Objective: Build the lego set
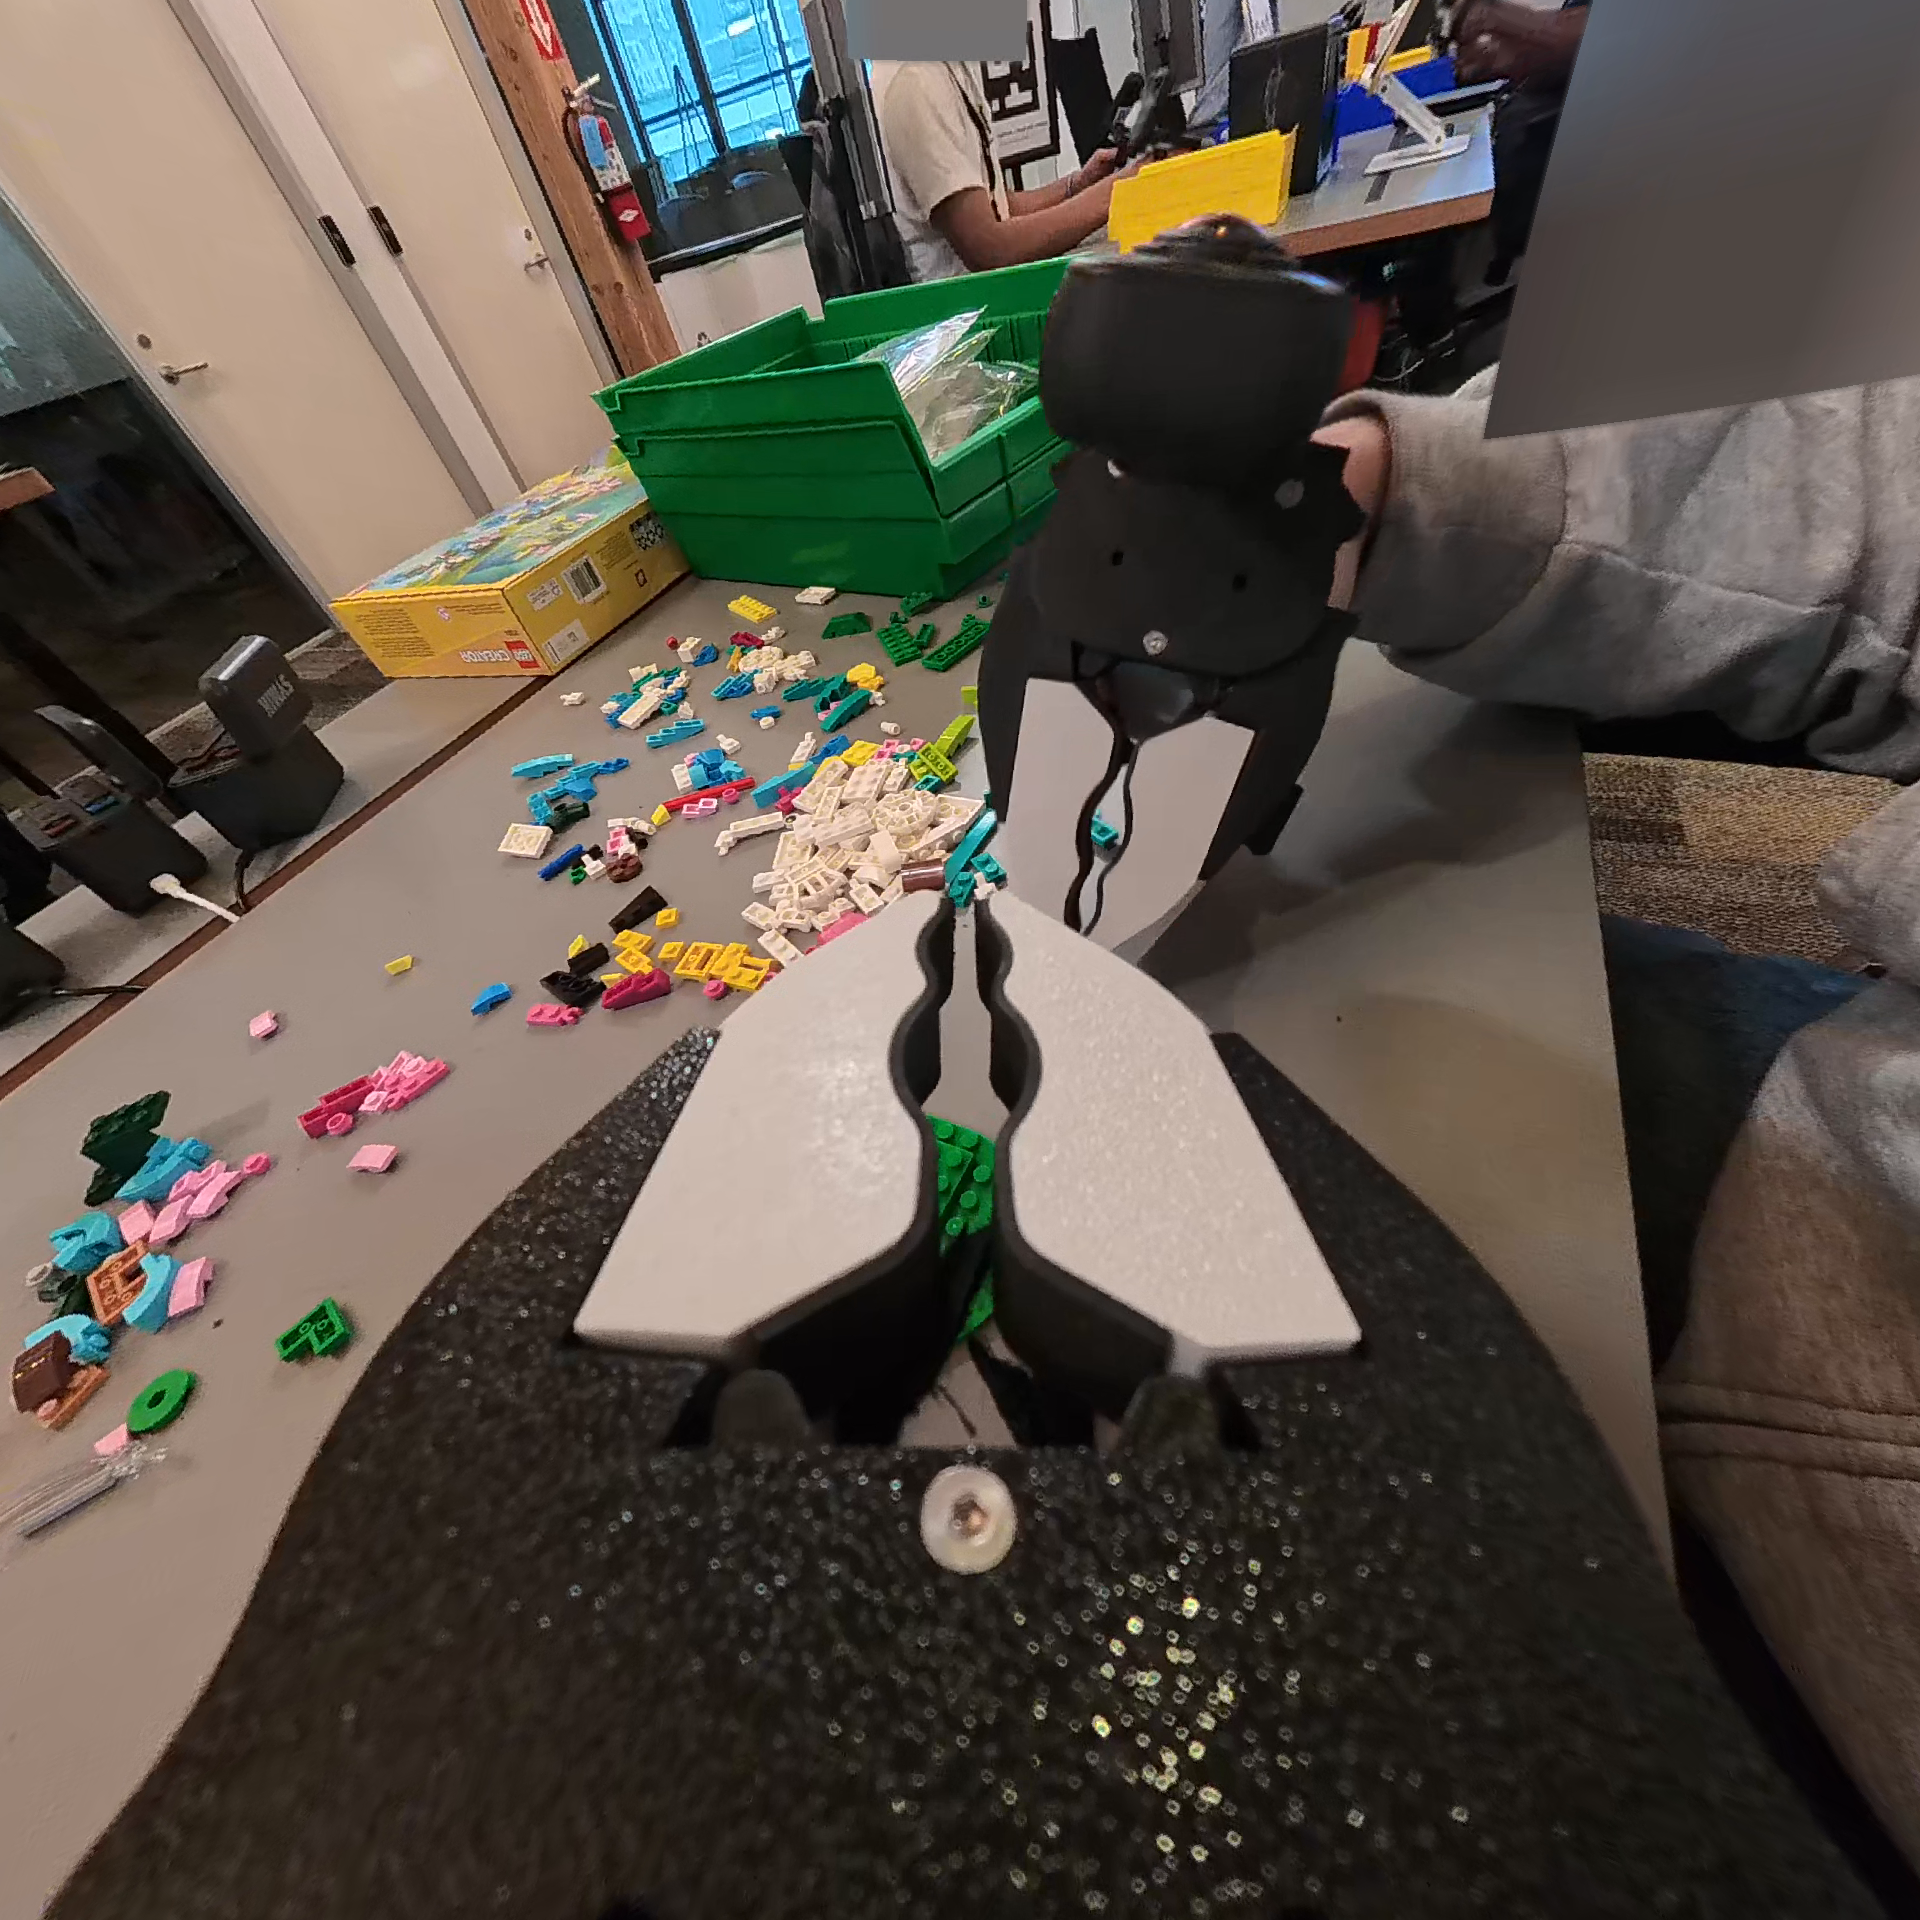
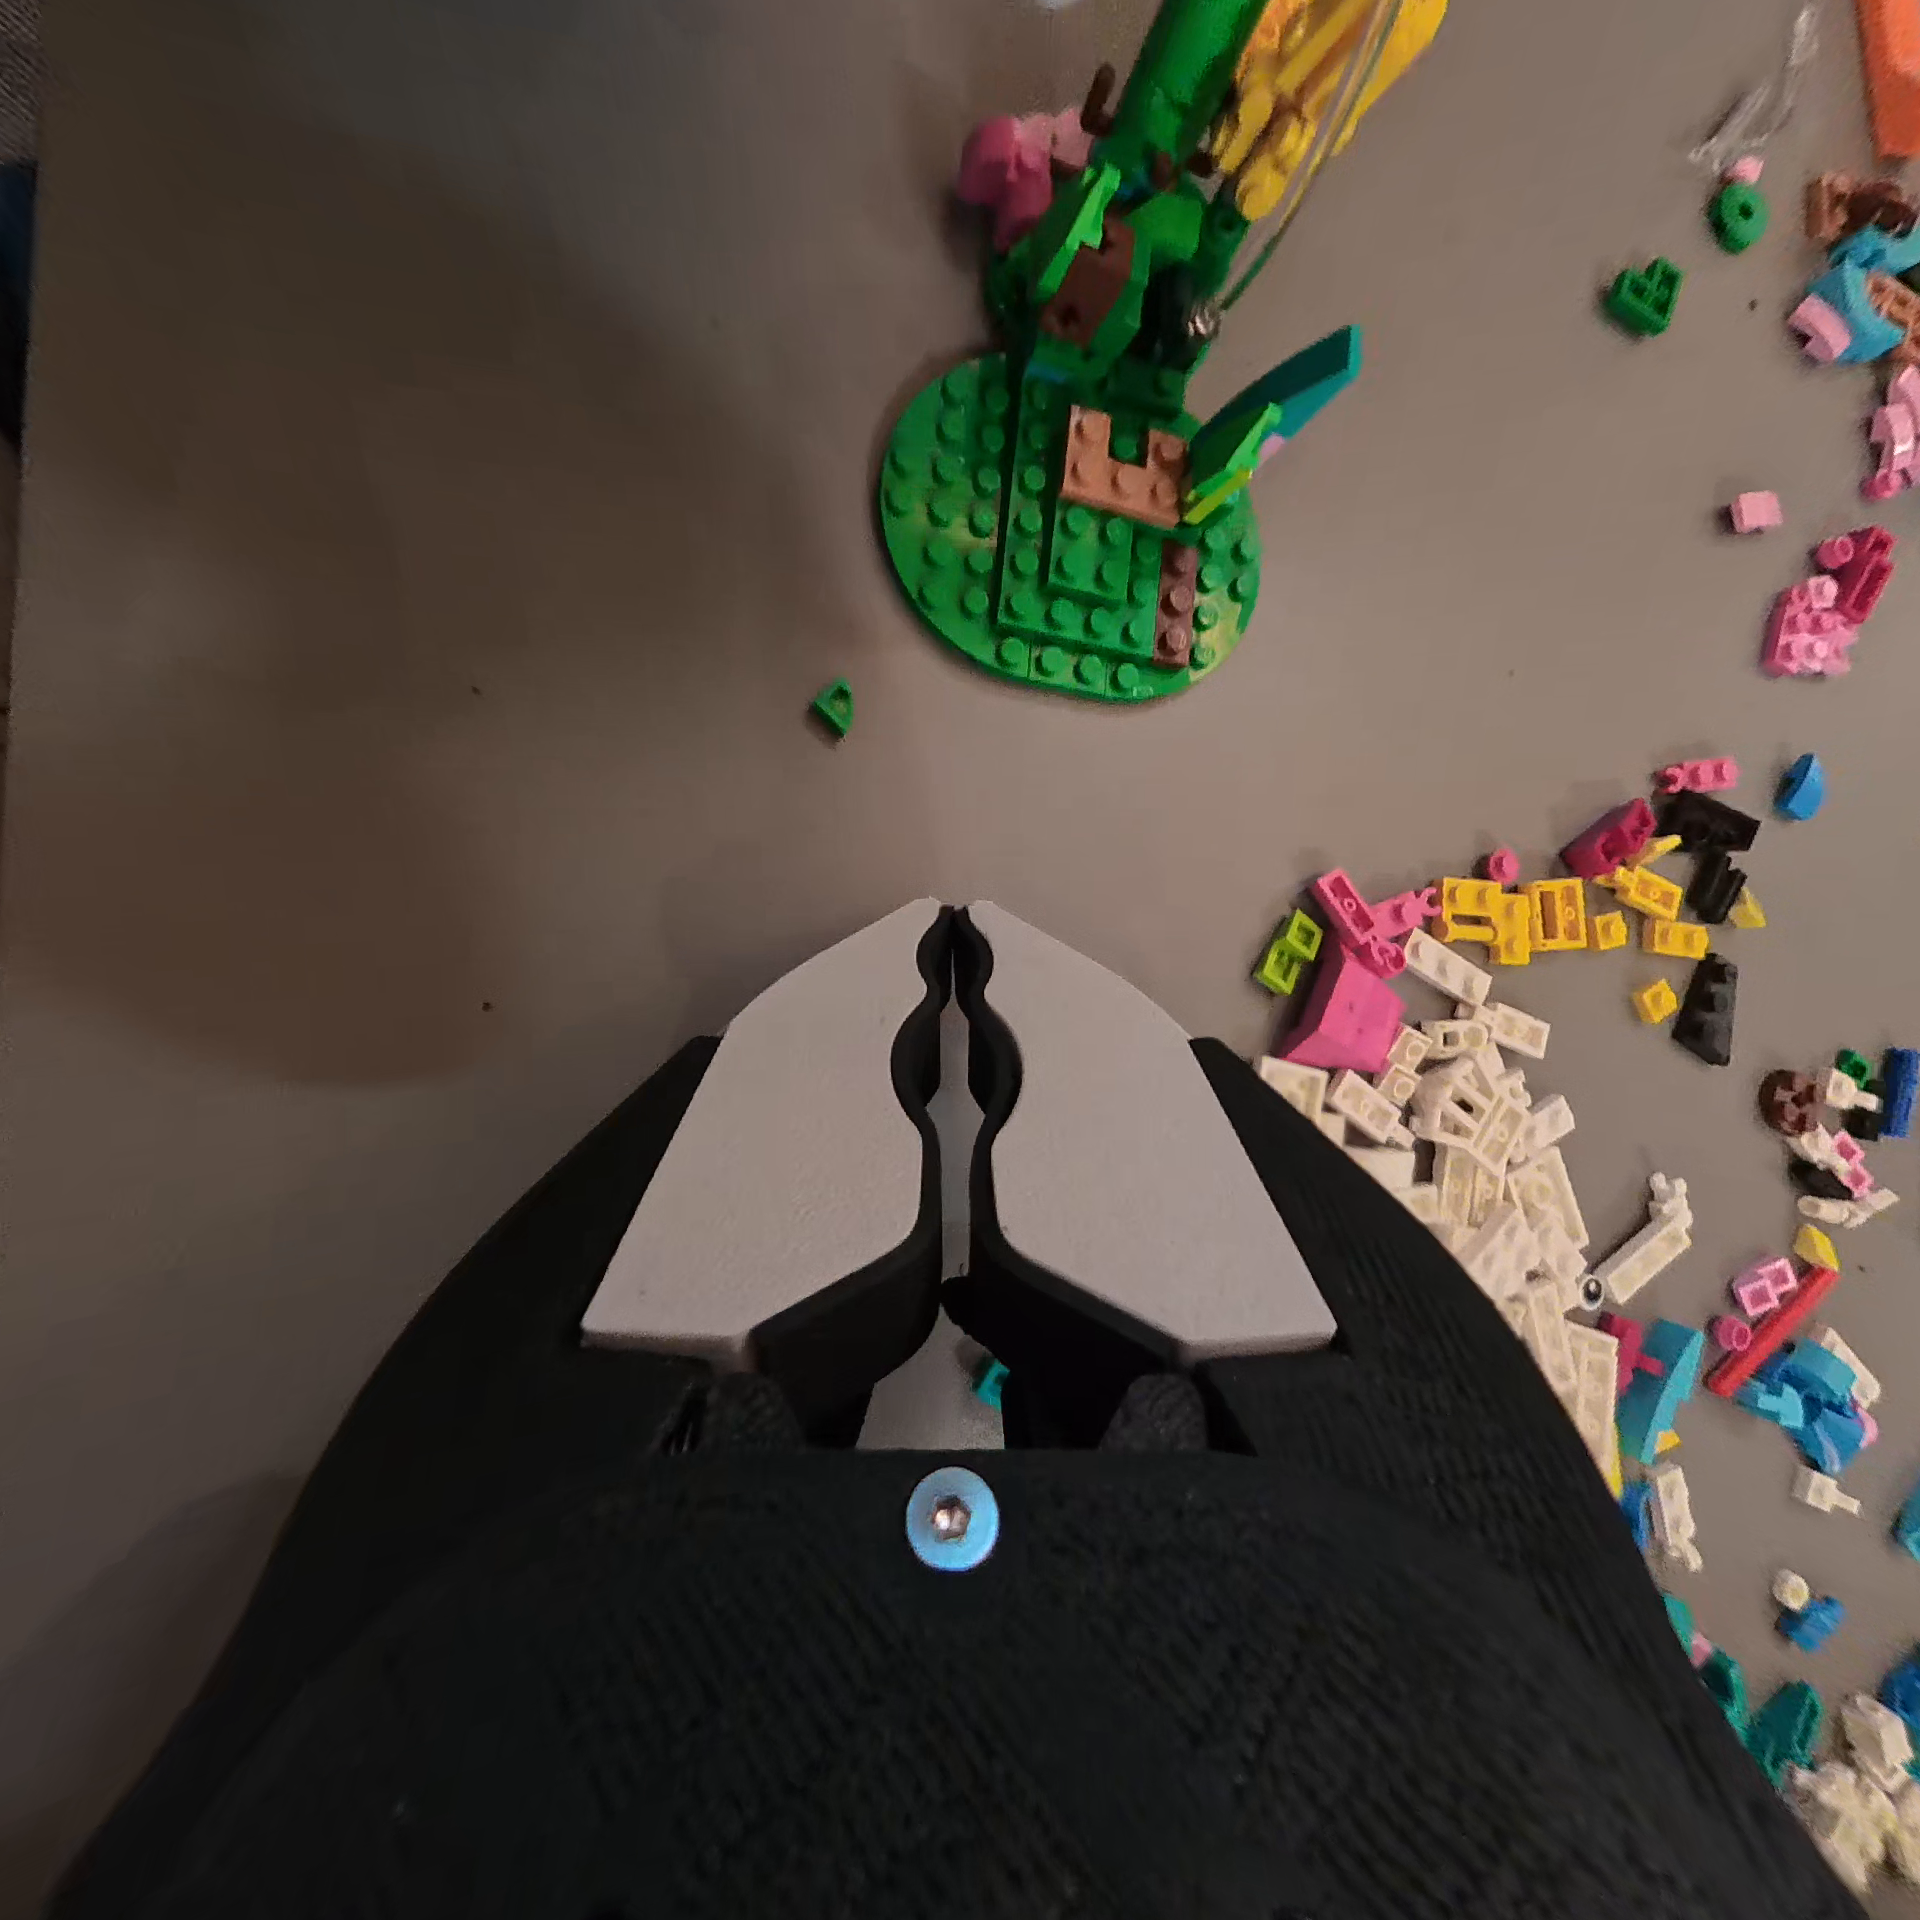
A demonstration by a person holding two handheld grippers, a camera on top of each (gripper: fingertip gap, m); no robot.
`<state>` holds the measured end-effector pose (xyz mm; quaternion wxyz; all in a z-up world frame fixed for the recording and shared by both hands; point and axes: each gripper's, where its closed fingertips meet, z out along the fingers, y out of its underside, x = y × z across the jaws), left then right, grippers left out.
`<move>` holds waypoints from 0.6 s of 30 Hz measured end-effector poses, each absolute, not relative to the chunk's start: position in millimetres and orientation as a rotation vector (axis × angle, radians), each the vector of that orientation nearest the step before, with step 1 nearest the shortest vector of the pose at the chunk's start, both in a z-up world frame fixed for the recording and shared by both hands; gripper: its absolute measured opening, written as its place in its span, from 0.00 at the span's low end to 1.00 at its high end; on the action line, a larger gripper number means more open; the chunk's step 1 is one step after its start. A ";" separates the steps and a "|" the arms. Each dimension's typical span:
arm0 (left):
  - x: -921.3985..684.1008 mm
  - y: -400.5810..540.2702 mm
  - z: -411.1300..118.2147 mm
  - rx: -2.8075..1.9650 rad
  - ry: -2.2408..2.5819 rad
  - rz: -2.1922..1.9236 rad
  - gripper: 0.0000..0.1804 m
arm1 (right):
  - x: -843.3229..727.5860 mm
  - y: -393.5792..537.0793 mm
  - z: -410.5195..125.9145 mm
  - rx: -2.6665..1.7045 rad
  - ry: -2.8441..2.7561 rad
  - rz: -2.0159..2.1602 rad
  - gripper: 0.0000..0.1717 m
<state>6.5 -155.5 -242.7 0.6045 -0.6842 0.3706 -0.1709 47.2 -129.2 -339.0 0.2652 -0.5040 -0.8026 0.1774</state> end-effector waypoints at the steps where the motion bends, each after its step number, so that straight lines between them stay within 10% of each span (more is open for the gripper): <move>1: 6.3 -155.4 -242.8 -1.584 0.857 -0.397 0.02 | 49.9 -127.5 -339.7 -1.376 -2.172 0.476 0.00; 18: 5.6 -155.6 -244.9 -1.599 0.864 -0.408 0.02 | 22.7 -162.5 -340.8 -1.542 -2.093 0.891 0.06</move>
